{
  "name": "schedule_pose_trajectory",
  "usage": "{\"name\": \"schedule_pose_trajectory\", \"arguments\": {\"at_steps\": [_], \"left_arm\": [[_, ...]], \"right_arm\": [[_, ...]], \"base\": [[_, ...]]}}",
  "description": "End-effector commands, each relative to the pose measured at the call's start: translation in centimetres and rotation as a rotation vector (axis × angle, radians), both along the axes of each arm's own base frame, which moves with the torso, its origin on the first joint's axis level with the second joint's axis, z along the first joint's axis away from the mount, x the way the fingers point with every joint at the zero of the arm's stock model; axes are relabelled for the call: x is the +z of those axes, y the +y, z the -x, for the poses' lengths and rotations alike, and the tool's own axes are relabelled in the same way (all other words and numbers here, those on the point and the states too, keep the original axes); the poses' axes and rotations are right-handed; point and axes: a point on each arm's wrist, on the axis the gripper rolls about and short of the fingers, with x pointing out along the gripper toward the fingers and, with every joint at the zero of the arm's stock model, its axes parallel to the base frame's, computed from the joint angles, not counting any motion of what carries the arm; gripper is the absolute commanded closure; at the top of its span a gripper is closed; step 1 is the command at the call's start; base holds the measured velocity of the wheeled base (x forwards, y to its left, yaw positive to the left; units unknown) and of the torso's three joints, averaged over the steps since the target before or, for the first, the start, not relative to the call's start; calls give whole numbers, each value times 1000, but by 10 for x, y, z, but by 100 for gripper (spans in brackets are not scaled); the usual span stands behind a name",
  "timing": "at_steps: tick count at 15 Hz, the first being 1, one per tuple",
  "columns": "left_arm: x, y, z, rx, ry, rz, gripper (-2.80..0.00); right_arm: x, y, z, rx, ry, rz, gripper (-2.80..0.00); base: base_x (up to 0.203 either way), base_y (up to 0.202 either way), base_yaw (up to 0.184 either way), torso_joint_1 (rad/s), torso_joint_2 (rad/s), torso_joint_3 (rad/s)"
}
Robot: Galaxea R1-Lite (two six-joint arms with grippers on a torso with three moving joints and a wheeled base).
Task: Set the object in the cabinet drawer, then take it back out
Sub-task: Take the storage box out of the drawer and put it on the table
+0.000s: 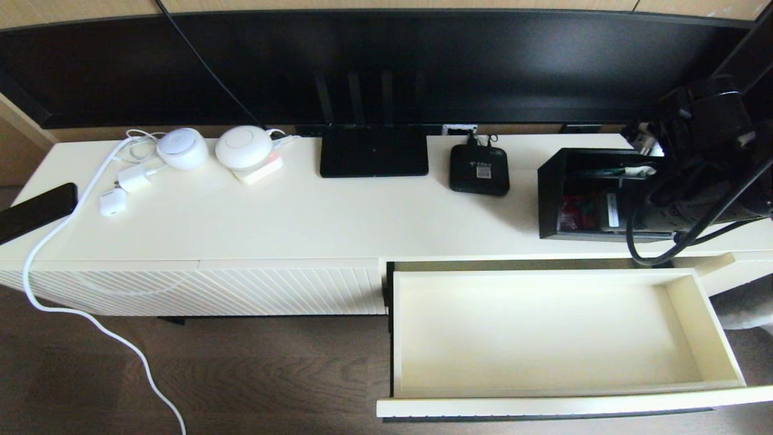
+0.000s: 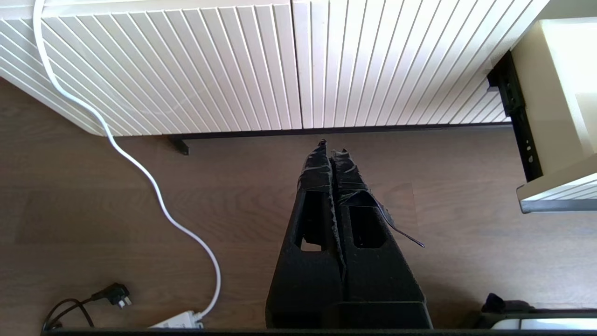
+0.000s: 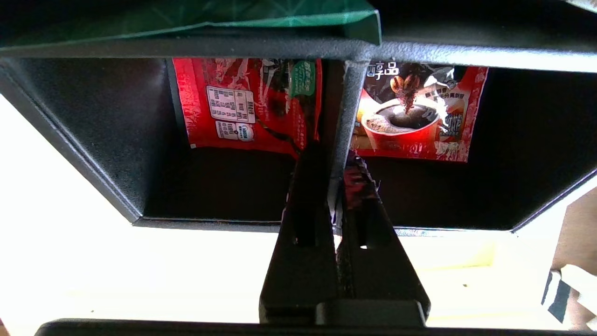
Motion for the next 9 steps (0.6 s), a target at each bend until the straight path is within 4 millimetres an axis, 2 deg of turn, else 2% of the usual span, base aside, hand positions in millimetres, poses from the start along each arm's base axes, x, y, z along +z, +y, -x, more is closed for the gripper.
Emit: {"name": "schedule_pose_trajectory", "arguments": {"at_steps": [1,9], "left_arm": [[0,0,0,0,1,0,0],[0,0,0,0,1,0,0]], "right_arm": [[-9,2,-10,-2,24,6,0],[-11,4,-26,-7,-42,-6,0]], "base": [[0,0,0,0,0,0],[0,0,0,0,0,0]]}}
